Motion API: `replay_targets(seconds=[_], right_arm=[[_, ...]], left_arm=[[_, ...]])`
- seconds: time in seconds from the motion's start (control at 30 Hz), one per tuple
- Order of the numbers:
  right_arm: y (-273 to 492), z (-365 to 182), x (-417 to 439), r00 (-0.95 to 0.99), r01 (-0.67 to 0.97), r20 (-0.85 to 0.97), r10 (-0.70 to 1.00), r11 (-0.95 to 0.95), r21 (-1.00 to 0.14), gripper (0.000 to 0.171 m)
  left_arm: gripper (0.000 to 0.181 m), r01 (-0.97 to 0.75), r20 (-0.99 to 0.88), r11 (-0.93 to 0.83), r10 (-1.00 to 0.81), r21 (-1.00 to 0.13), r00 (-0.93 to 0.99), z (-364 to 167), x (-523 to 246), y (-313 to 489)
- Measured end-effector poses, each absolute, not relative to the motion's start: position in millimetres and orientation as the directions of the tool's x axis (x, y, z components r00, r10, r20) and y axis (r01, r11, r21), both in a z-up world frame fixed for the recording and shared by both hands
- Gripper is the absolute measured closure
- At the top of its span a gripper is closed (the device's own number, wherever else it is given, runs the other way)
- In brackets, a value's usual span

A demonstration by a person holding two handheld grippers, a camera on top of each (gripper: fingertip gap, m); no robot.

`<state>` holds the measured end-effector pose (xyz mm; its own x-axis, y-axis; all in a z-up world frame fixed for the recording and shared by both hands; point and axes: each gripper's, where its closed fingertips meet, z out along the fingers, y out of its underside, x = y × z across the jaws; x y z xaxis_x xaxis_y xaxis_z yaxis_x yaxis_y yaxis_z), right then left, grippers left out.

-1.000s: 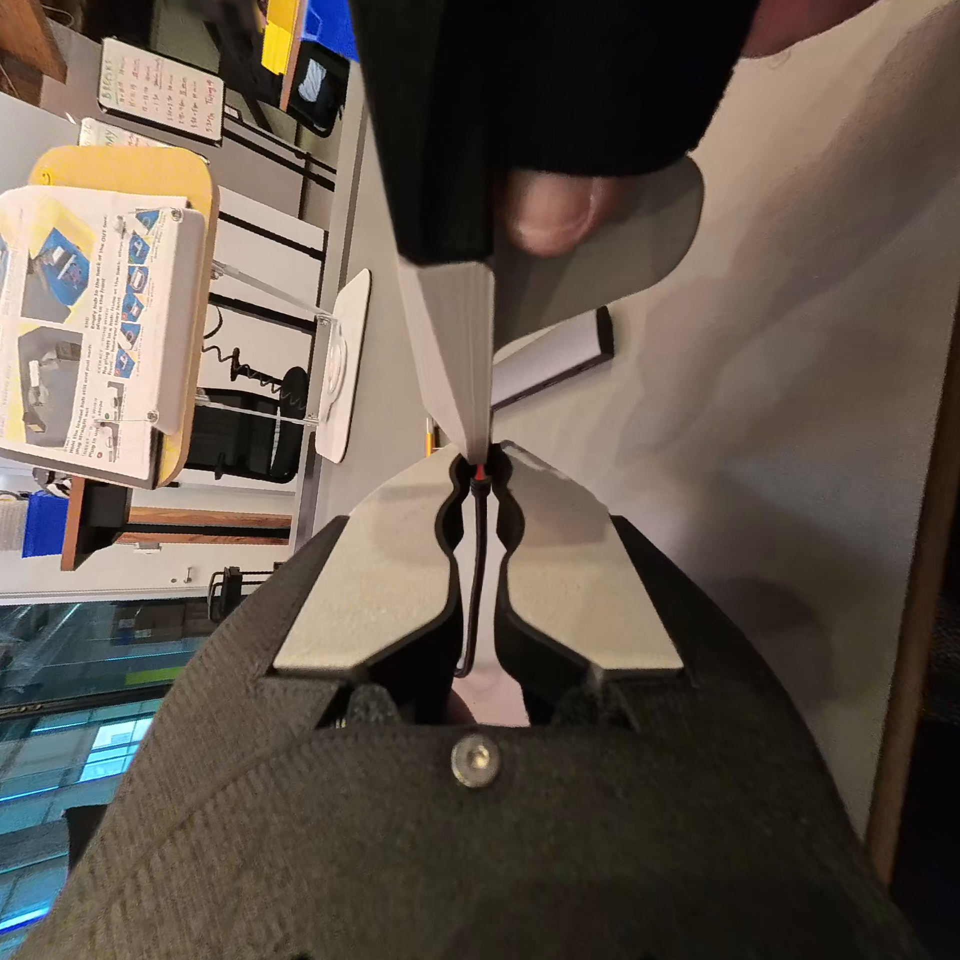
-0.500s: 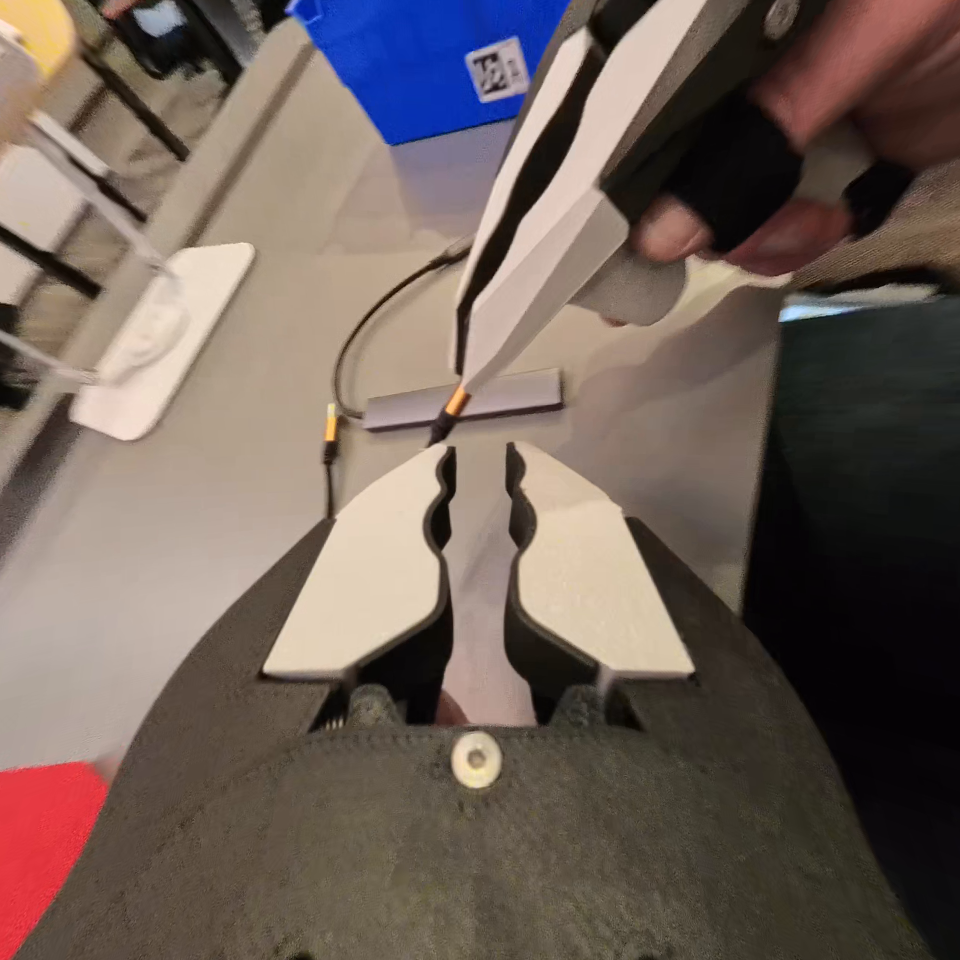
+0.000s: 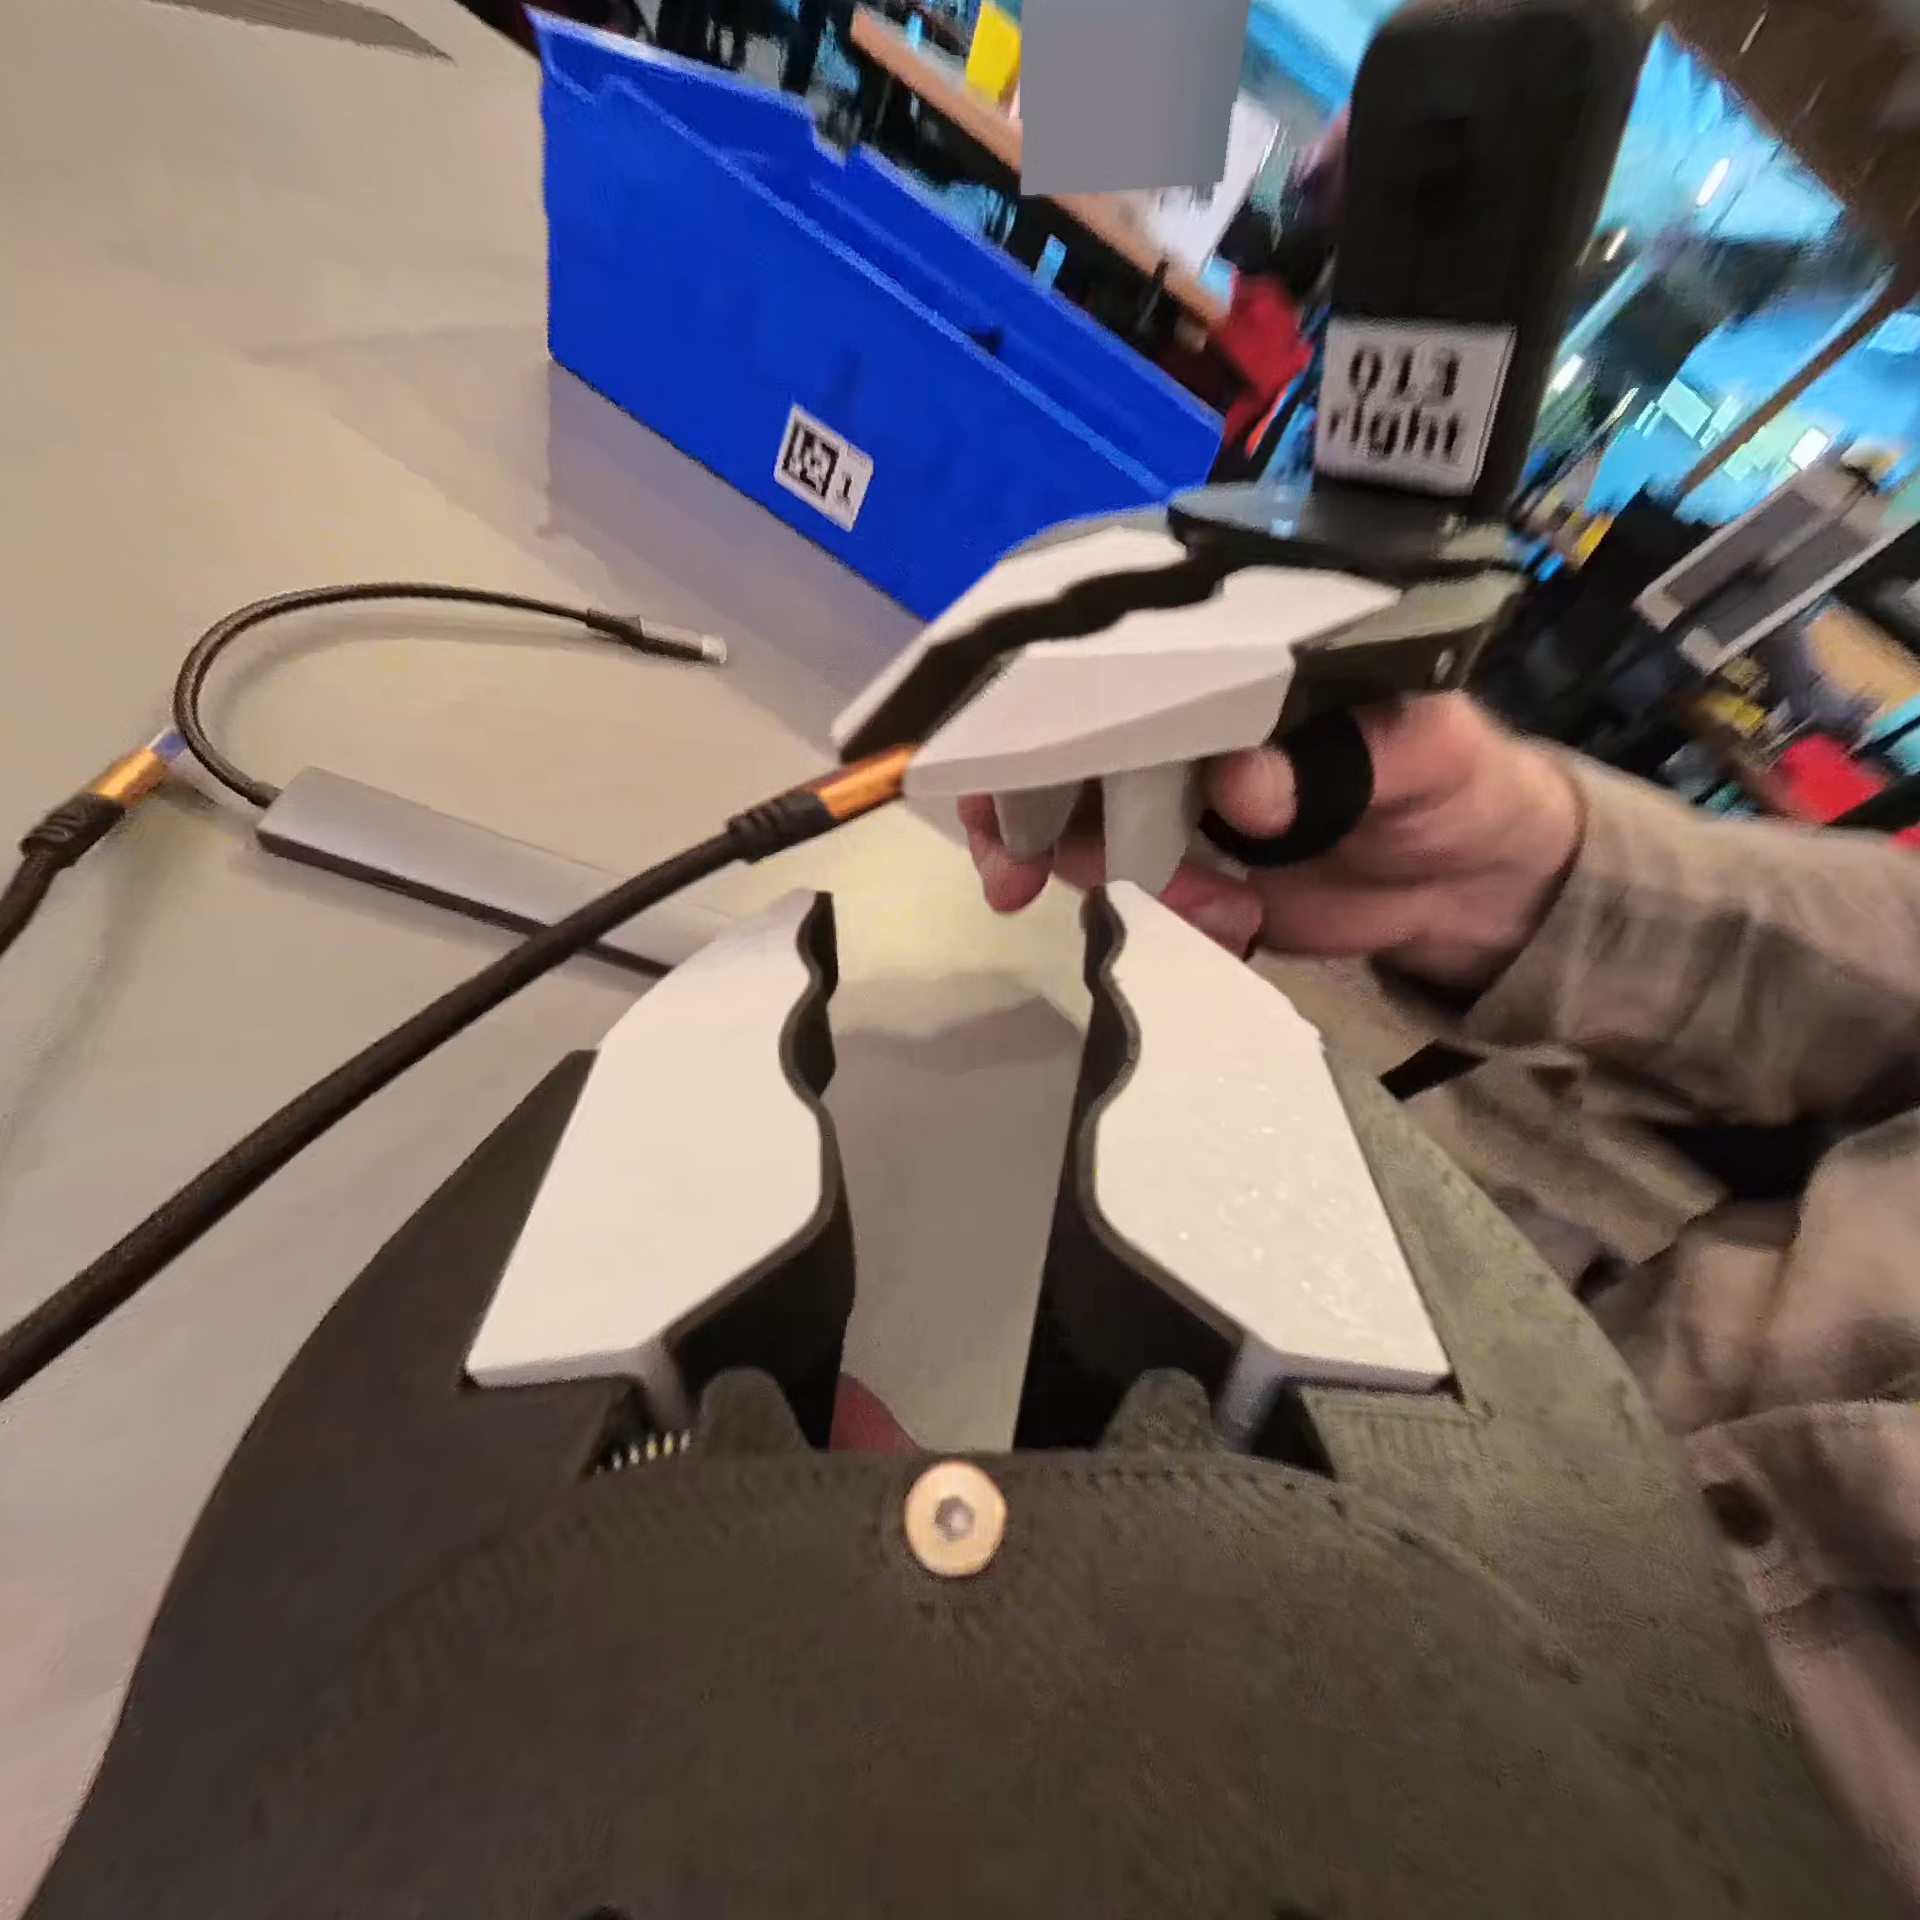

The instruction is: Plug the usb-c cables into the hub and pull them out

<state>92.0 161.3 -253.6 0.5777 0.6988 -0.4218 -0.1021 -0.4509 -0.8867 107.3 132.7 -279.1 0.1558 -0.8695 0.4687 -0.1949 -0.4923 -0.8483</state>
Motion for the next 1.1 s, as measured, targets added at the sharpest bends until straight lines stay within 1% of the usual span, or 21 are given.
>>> replay_targets(seconds=[0.03, 0.1, 0.2, 0.4, 0.53, 0.6, 0.73, 0.83, 0.97, 1.03, 1.1], right_arm=[[160, -251, 91, 0.564, -0.113, -0.432, 0.704, -0.452, -0.885, 0.162], [158, -247, 90, 0.539, -0.127, -0.446, 0.715, -0.454, -0.882, 0.162], [154, -239, 87, 0.500, -0.148, -0.462, 0.733, -0.453, -0.879, 0.162], [148, -227, 88, 0.433, -0.176, -0.488, 0.758, -0.460, -0.870, 0.162], [144, -223, 87, 0.381, -0.188, -0.512, 0.770, -0.478, -0.858, 0.162], [140, -221, 87, 0.349, -0.187, -0.518, 0.781, -0.484, -0.855, 0.162], [133, -219, 88, 0.316, -0.147, -0.492, 0.811, -0.470, -0.870, 0.162], [129, -218, 90, 0.297, -0.126, -0.481, 0.825, -0.465, -0.876, 0.162], [125, -216, 92, 0.279, -0.101, -0.461, 0.842, -0.452, -0.886, 0.162], [122, -216, 91, 0.270, -0.085, -0.447, 0.853, -0.442, -0.893, 0.162], [118, -215, 89, 0.261, -0.058, -0.426, 0.867, -0.426, -0.903, 0.162]], left_arm=[[0.136, -0.149, 0.505, -0.523, -0.851, -0.839, 0.145, -274, 107, 135], [0.133, -0.066, 0.565, -0.573, -0.818, -0.817, 0.108, -263, 107, 139], [0.127, 0.004, 0.624, -0.625, -0.779, -0.780, 0.062, -253, 106, 141], [0.127, 0.105, 0.678, -0.678, -0.734, -0.727, -0.043, -238, 101, 142], [0.132, 0.125, 0.664, -0.675, -0.738, -0.727, -0.120, -225, 96, 138], [0.138, 0.117, 0.651, -0.666, -0.746, -0.737, -0.141, -222, 94, 135], [0.145, 0.123, 0.630, -0.655, -0.753, -0.745, -0.192, -214, 90, 130], [0.144, 0.118, 0.627, -0.657, -0.749, -0.745, -0.212, -209, 90, 128], [0.142, 0.162, 0.642, -0.680, -0.731, -0.715, -0.233, -203, 87, 131], [0.137, 0.189, 0.652, -0.695, -0.717, -0.694, -0.247, -199, 85, 133], [0.133, 0.181, 0.658, -0.707, -0.705, -0.684, -0.265, -197, 87, 130]])
